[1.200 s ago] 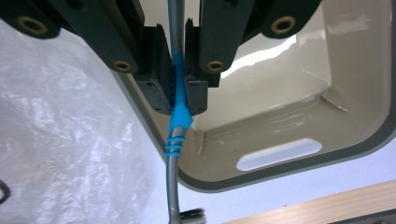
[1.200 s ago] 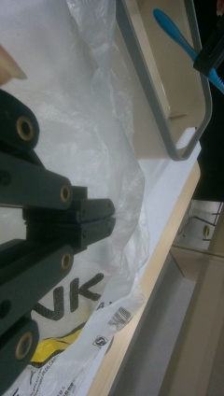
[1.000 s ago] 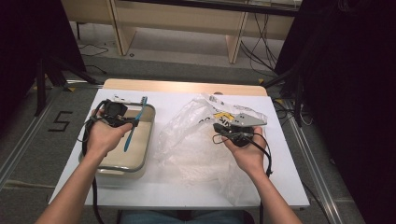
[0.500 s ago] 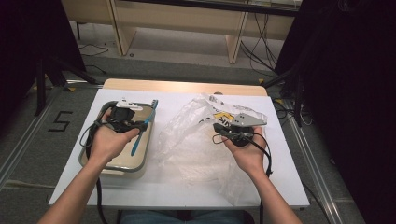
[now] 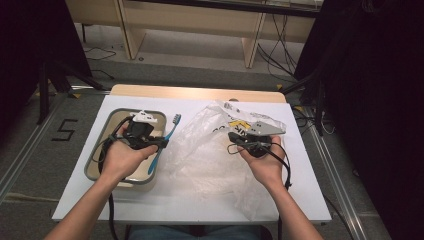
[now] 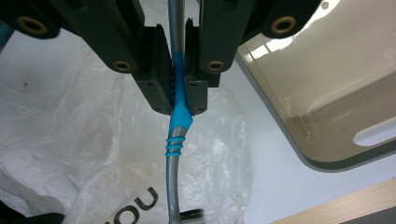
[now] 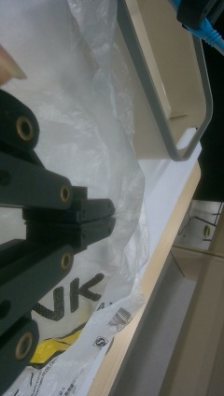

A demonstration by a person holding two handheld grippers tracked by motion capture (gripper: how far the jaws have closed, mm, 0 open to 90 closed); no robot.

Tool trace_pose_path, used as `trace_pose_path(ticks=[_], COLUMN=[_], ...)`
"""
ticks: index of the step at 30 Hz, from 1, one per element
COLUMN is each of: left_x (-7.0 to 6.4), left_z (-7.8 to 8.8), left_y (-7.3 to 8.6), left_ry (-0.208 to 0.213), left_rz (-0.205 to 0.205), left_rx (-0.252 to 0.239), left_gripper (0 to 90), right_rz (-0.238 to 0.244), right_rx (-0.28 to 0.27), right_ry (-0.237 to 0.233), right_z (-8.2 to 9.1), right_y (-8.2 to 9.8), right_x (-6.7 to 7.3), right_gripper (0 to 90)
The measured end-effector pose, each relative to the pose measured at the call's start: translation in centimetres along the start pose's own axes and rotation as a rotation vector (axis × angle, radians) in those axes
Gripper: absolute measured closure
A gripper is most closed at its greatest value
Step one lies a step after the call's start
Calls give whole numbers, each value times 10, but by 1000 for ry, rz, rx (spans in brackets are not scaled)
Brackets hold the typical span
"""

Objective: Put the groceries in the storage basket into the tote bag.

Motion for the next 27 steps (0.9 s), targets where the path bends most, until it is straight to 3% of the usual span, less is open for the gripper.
trace_pose_path(ticks=[9,18,27], left_x=[-12,-30,-38], left_z=[-2,-3,-7], left_y=[-1,-3,-1], left_ry=[13,51,66], left_rz=[-26,-54,-65], left_rx=[-5,-1,6], left_gripper=[815,815,815], right_rz=[0,1,2], right_rx=[-1,-1,-1], right_ry=[1,1,0], right_z=[0,0,0], right_y=[0,0,0], right_x=[0,0,0], right_gripper=[900,900,900])
Point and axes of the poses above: each handheld gripper's, and its own axes: z roughly backward along the jaws, y roughly out of its underside, x roughly to its left, the point moved 8 cm from there along -z, roughly forward along the jaws, and after that the axes turned 4 degrees about y, right-handed, at the moved point
